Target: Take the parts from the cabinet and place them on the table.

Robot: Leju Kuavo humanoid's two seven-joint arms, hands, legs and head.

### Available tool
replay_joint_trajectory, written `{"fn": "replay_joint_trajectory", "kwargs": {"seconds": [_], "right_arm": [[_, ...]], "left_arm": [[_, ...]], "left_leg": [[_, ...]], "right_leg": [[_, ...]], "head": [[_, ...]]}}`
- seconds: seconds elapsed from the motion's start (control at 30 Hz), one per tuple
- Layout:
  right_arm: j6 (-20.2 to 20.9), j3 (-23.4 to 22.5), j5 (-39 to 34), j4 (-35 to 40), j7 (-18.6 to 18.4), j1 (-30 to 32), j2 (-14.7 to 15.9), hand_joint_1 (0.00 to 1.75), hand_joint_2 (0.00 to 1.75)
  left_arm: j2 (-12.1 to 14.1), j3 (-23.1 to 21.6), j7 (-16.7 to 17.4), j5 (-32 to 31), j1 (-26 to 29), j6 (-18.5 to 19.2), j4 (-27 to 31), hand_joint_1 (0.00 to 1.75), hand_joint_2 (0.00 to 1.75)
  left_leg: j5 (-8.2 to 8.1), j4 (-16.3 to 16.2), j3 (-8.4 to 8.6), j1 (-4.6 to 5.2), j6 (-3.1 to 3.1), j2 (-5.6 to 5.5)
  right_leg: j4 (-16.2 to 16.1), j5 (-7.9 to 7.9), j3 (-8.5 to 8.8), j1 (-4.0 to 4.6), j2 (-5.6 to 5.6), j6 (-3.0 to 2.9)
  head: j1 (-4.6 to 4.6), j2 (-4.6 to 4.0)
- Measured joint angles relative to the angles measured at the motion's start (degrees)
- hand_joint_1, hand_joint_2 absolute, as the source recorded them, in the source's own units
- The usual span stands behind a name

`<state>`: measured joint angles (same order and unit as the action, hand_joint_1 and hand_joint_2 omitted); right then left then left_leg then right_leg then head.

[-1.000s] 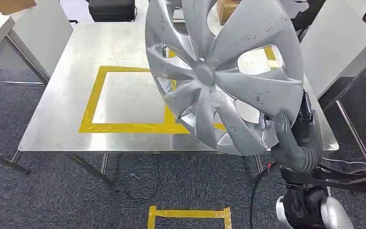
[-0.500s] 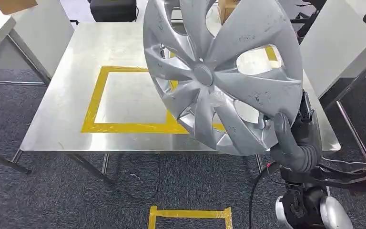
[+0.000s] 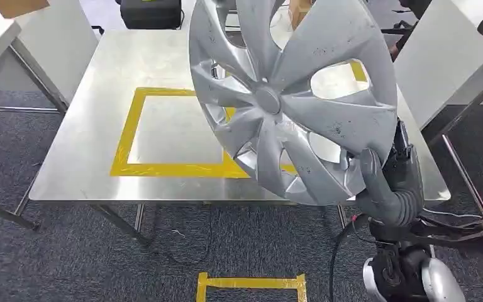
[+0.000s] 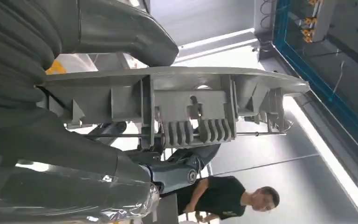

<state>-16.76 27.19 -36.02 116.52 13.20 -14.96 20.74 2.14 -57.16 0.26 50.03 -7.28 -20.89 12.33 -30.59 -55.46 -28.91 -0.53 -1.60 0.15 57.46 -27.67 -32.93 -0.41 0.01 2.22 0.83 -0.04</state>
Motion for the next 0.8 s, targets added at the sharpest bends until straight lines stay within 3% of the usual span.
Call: {"fn": "replay_joint_trajectory", "kwargs": {"seconds": [0.03,0.1,0.13,0.17,0.2,0.27,0.3,0.33,0.4,0.5,0.53,0.6,0.63,0.67,0.7,0.77,0.8], "right_arm": [[0.0,0.0,0.0,0.0,0.0,-0.1,0.0,1.75,1.75],[0.0,0.0,0.0,0.0,0.0,0.0,0.0,1.75,1.75],[0.0,0.0,0.0,0.0,0.0,0.1,0.0,1.75,1.75],[0.0,0.1,0.0,0.0,0.0,0.2,0.0,1.75,1.75],[0.0,0.1,0.0,0.0,0.0,0.3,0.0,1.75,1.75],[0.0,0.1,0.0,0.0,0.0,0.3,0.0,1.75,1.75],[0.0,0.1,0.0,0.0,0.0,0.4,0.0,1.75,1.75],[0.0,0.1,0.0,-0.2,0.0,0.5,-0.1,1.75,1.75],[0.0,0.1,0.0,0.0,0.0,0.4,-0.1,1.75,1.75],[0.0,0.0,0.0,0.0,0.0,0.6,0.1,1.75,1.75],[0.0,0.0,0.0,0.0,0.0,0.6,0.1,1.75,1.75],[0.0,0.0,0.0,0.0,0.1,0.7,0.1,1.75,1.75],[0.0,0.0,0.0,-0.1,0.1,0.8,0.1,1.75,1.75],[0.0,0.1,0.0,-0.2,0.1,1.0,0.1,1.75,1.75],[0.0,0.1,0.0,-0.2,0.1,1.1,0.1,1.75,1.75],[0.0,0.1,0.0,-0.3,0.1,1.1,0.1,1.75,1.75],[0.0,0.1,0.0,-0.3,0.1,1.0,0.1,1.75,1.75]], "left_arm": [[0.0,0.0,0.0,0.0,0.0,0.0,0.0,0.00,0.00],[0.1,0.0,0.0,0.0,0.0,0.0,0.0,0.00,0.00],[0.1,0.0,0.0,0.0,0.1,0.0,0.0,0.00,0.00],[0.1,0.0,0.0,0.0,0.2,0.0,0.0,0.00,0.00],[0.0,0.0,0.1,0.0,0.2,0.0,0.0,0.00,0.00],[0.0,0.0,0.1,0.0,0.2,0.0,0.0,0.00,0.00],[0.0,0.0,0.1,0.0,0.2,0.0,0.0,0.00,0.00],[0.1,0.0,0.1,0.0,0.1,0.0,0.0,0.00,0.00],[0.1,0.0,0.1,0.0,0.0,0.0,0.0,0.00,0.00],[0.1,0.0,0.1,0.0,-0.1,0.0,0.0,0.00,0.00],[0.0,0.0,0.0,0.0,-0.1,0.0,0.0,0.00,0.00],[0.0,0.0,0.0,0.0,-0.1,0.0,0.0,0.00,0.00],[0.0,0.0,0.0,0.0,0.0,0.0,0.0,0.00,0.00],[0.0,0.0,0.1,0.0,0.3,0.0,0.0,0.00,0.00],[0.0,0.0,0.1,0.0,0.5,0.0,0.0,0.00,0.00],[0.1,0.0,0.1,0.0,0.6,0.0,0.0,0.00,0.00],[0.1,0.0,0.1,0.0,0.8,0.0,0.0,0.00,0.00]], "left_leg": [[0.00,0.5,0.73,-0.15,-0.23,0.15],[-0.60,0.6,1.65,-0.17,-0.37,0.22],[-1.03,0.6,2.18,-0.17,-0.24,0.20],[-1.52,0.5,2.78,-0.20,-0.12,0.14],[-2.11,0.5,3.58,-0.35,0.13,0.03],[-3.72,0.5,5.74,-0.75,0.86,-0.21],[-4.70,0.6,6.38,-0.82,1.39,-0.18],[-5.09,0.4,6.16,-0.58,1.95,-0.20],[-5.47,0.3,5.63,-0.57,2.70,-0.07],[-6.52,0.4,6.76,-0.69,3.62,0.00],[-7.49,-2.8,5.20,-0.65,3.69,-0.03],[-11.04,-12.3,-0.73,-0.66,3.79,-0.12],[-12.01,-16.8,-4.05,-0.64,3.77,-0.18],[-11.07,-19.1,-6.63,-0.61,3.71,-0.20],[-7.97,-18.5,-8.12,-0.56,3.61,-0.19],[1.15,-11.4,-8.32,-0.52,3.22,-0.14],[4.63,-7.5,-8.09,-0.48,2.98,-0.04]], "right_leg": [[2.9,-1.40,-1.31,-0.11,0.04,0.13],[12.0,-4.75,-6.26,-0.41,0.02,0.57],[15.8,-5.58,-8.66,-0.57,0.03,0.77],[16.9,-4.91,-9.86,-0.68,0.02,0.87],[15.5,-2.75,-9.71,-0.78,0.00,0.97],[6.5,4.54,-6.62,-1.04,-0.03,1.20],[3.6,5.51,-5.02,-1.05,0.05,1.29],[4.2,4.76,-5.25,-0.64,0.07,1.05],[2.1,2.09,-4.50,-0.49,0.07,-0.82],[1.6,0.78,-3.19,-0.80,0.16,-2.11],[1.2,0.32,-2.40,-0.79,0.05,-2.55],[0.5,-0.57,-0.89,-0.66,-0.02,-2.70],[0.2,-1.11,-0.01,-0.58,-0.02,-2.69],[0.0,-1.75,1.00,-0.55,0.08,-2.68],[0.0,-2.46,2.05,-0.56,0.19,-2.57],[0.0,-4.15,4.32,-0.62,0.32,-2.25],[0.0,-4.99,5.46,-0.66,0.30,-1.97]], "head": [[0.09,0.00],[0.37,0.00],[0.40,0.00],[0.40,0.00],[0.42,0.00],[0.44,0.00],[0.46,0.00],[0.64,-0.11],[0.55,-0.07],[0.00,0.00],[-0.41,-0.09],[-0.87,-0.02],[-0.94,-0.02],[-1.14,0.00],[-1.22,0.00],[-1.64,0.00],[-1.72,0.00]]}}
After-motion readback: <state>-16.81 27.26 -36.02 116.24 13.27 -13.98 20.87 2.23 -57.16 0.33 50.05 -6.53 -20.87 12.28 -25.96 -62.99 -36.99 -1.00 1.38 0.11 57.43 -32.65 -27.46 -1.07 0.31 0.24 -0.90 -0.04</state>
